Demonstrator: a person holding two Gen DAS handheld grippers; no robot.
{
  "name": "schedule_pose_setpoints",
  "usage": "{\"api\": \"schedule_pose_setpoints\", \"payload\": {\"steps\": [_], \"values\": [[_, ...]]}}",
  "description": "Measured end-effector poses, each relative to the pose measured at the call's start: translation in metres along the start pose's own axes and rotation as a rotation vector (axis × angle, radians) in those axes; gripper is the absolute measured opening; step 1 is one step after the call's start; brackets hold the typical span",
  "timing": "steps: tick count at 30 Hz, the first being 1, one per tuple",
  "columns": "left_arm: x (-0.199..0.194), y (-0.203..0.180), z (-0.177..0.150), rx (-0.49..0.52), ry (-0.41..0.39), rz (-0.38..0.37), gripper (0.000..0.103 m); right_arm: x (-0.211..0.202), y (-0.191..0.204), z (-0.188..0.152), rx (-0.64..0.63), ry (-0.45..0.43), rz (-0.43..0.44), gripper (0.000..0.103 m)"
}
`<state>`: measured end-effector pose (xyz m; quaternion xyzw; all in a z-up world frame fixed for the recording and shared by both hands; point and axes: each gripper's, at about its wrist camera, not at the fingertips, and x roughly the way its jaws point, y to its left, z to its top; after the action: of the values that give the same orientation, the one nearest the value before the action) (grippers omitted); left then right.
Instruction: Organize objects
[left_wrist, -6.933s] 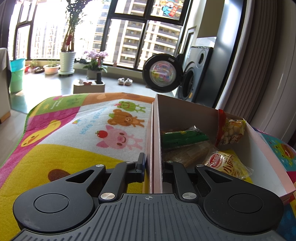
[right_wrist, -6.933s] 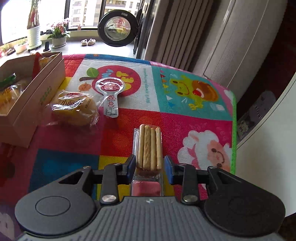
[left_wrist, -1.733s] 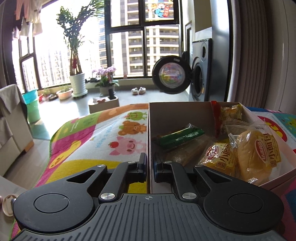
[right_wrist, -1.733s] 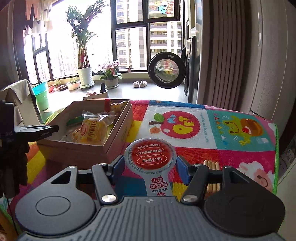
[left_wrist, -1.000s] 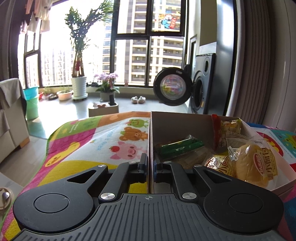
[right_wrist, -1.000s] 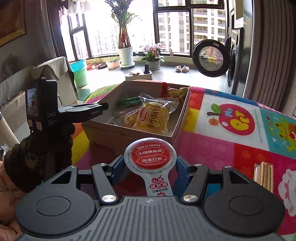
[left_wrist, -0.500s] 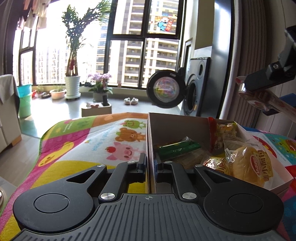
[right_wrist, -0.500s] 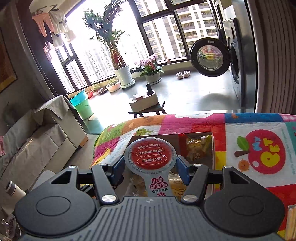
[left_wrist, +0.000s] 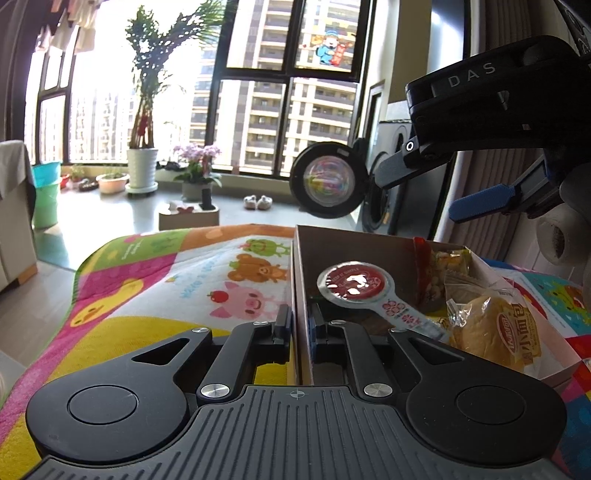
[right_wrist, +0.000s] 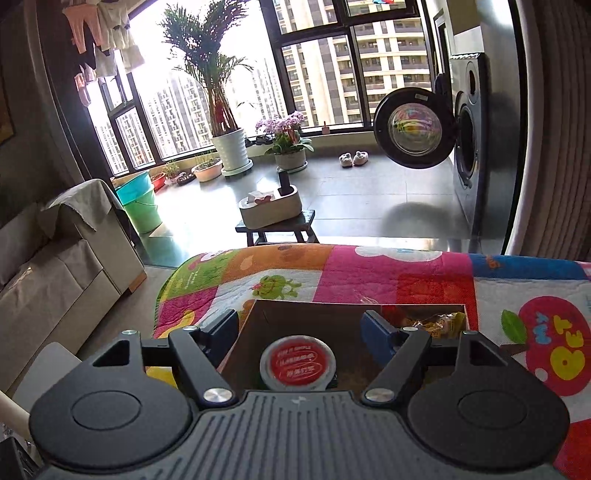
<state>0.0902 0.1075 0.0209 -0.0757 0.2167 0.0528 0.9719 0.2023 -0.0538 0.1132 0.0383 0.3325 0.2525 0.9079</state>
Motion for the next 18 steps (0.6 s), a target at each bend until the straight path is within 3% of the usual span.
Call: {"api": "schedule_pose_setpoints", "payload": {"steps": [3, 8, 14, 18], "values": [[0.0, 0.0, -0.001, 0.0, -0.001, 0.0, 0.011, -0.021, -0.014, -0.001, 0.005, -0.02, -0.036, 0.075], [0.0, 0.001, -0.002, -0.014, 0.003, -0.008, 0.012, -0.064, -0.045, -0.015, -0.009, -0.046, -0.17, 0.08], [0.0, 0.002, -0.002, -0.017, 0.003, -0.01, 0.012, -0.115, -0.097, -0.056, -0.033, -0.044, -0.404, 0.086], [0.0, 0.002, -0.001, -0.021, 0.004, -0.012, 0.012, -0.15, -0.146, -0.09, 0.066, -0.02, -0.519, 0.089]]}}
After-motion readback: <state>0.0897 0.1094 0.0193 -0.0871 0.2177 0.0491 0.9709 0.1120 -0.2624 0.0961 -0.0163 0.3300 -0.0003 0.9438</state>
